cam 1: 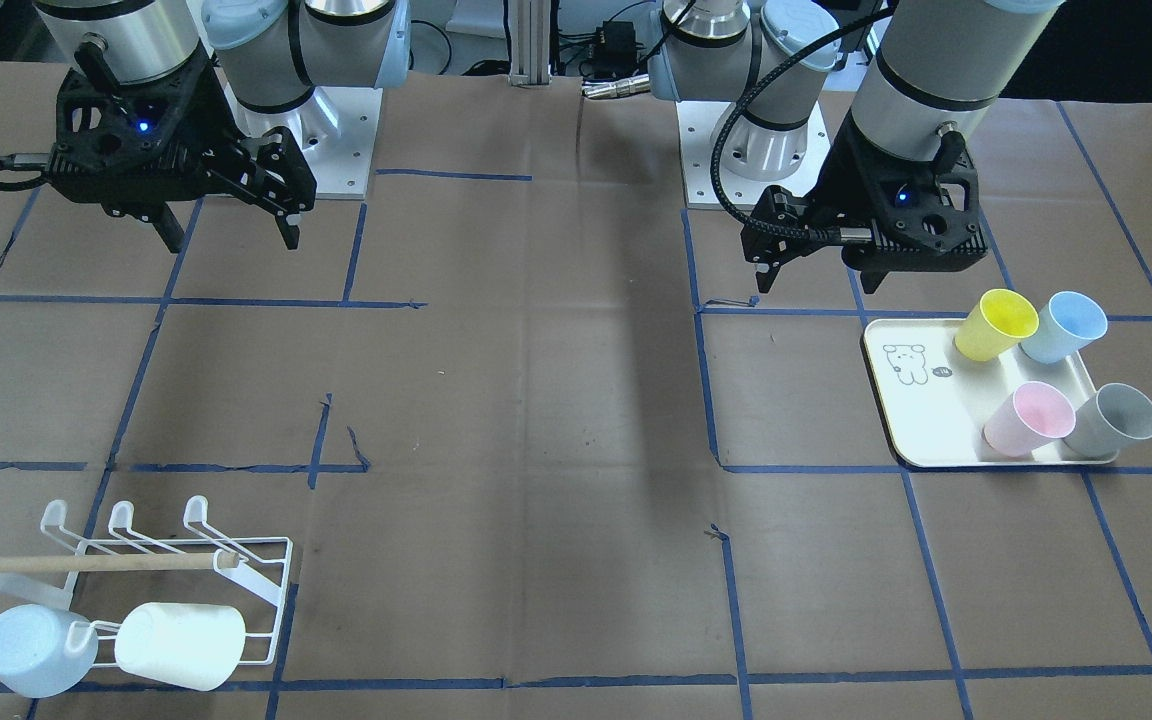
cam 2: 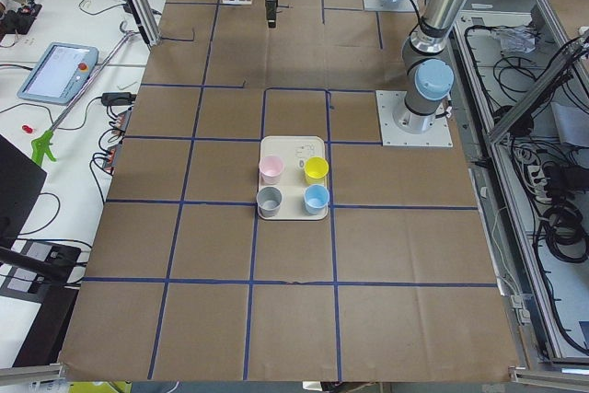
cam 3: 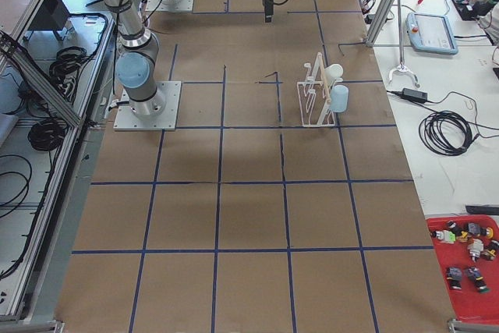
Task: Transfer IKEA cup to right arm and place on rack
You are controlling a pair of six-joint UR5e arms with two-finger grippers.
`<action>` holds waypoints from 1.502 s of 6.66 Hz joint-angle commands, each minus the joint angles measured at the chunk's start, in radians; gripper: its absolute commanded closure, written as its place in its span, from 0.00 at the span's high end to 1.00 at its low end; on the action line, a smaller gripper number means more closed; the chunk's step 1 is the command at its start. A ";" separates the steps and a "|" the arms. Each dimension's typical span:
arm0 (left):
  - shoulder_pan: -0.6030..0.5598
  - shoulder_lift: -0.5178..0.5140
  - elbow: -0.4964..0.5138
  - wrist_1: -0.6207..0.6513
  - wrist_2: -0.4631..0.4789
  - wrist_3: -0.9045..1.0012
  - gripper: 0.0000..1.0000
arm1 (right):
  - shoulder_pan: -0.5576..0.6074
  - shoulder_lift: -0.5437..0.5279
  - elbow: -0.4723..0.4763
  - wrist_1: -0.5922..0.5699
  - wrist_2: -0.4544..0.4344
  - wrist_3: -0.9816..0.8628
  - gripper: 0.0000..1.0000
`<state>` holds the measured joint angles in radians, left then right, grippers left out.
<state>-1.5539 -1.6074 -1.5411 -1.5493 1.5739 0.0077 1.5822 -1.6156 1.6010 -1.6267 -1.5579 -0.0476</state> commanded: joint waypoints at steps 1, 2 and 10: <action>0.000 -0.002 0.001 0.000 0.000 0.000 1.00 | -0.001 0.000 0.002 0.001 0.001 0.000 1.00; 0.000 0.001 -0.004 -0.002 0.002 0.000 1.00 | -0.001 0.000 0.002 0.001 0.001 0.000 1.00; 0.000 -0.003 0.001 0.000 0.002 0.000 1.00 | -0.001 0.002 0.004 0.001 0.006 0.000 1.00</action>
<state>-1.5538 -1.6109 -1.5411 -1.5493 1.5754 0.0077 1.5815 -1.6143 1.6045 -1.6260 -1.5530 -0.0471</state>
